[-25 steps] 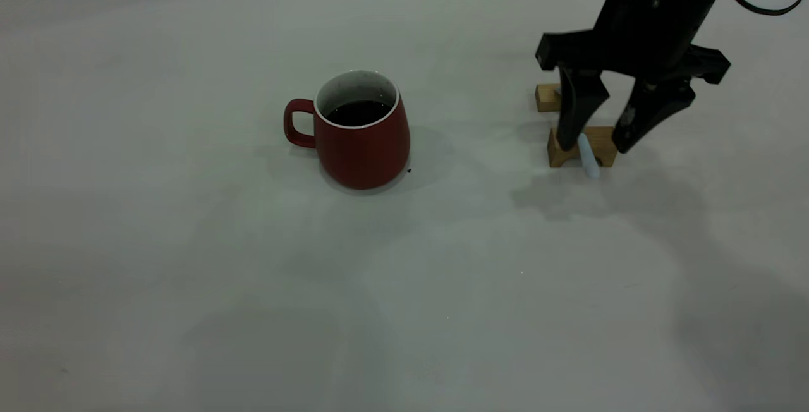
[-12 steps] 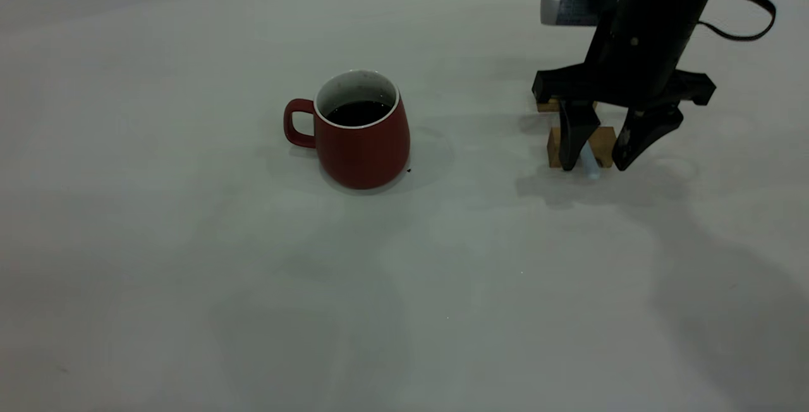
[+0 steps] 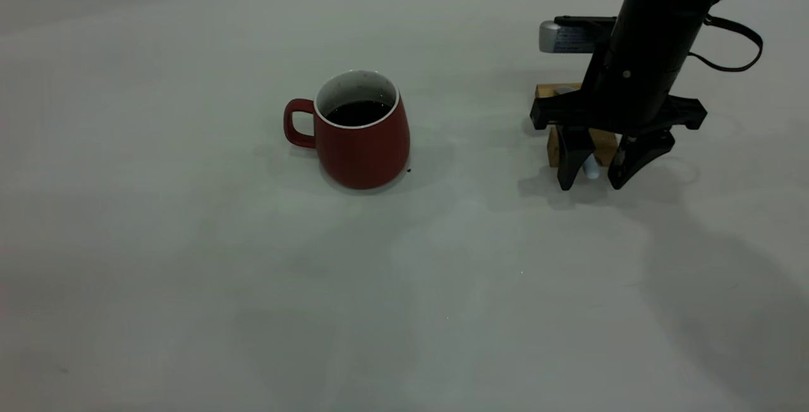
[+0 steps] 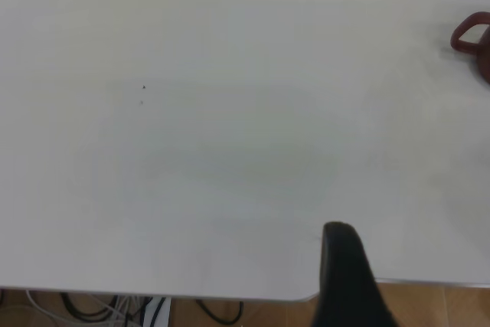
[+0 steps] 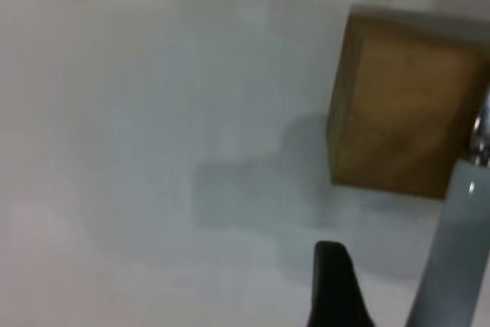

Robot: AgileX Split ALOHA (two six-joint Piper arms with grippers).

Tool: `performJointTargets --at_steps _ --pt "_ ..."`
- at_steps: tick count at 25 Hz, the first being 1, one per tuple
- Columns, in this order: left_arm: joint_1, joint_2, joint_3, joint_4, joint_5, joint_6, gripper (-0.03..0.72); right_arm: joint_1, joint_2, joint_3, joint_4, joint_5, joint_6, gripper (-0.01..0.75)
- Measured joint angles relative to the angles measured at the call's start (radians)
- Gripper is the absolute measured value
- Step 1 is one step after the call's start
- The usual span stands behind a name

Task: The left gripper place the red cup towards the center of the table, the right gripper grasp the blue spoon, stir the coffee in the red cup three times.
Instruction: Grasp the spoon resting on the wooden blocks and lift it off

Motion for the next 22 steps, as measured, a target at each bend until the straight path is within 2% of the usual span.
performJointTargets --at_steps 2,5,9,18,22 --pt "0.000 0.000 0.000 0.000 0.000 0.000 0.519 0.000 0.000 0.000 0.000 -0.007 0.002 0.478" --pt "0.000 0.000 0.000 0.000 0.000 0.000 0.519 0.000 0.000 0.000 0.000 -0.005 0.002 0.357" --pt "0.000 0.000 0.000 0.000 0.000 0.000 0.519 0.000 0.000 0.000 0.000 0.012 0.002 0.133" --pt "0.000 0.000 0.000 0.000 0.000 0.000 0.519 0.000 -0.103 0.000 0.001 0.088 0.003 0.128" --pt "0.000 0.000 0.000 0.000 0.000 0.000 0.519 0.004 -0.200 0.000 0.178 0.209 0.002 0.128"
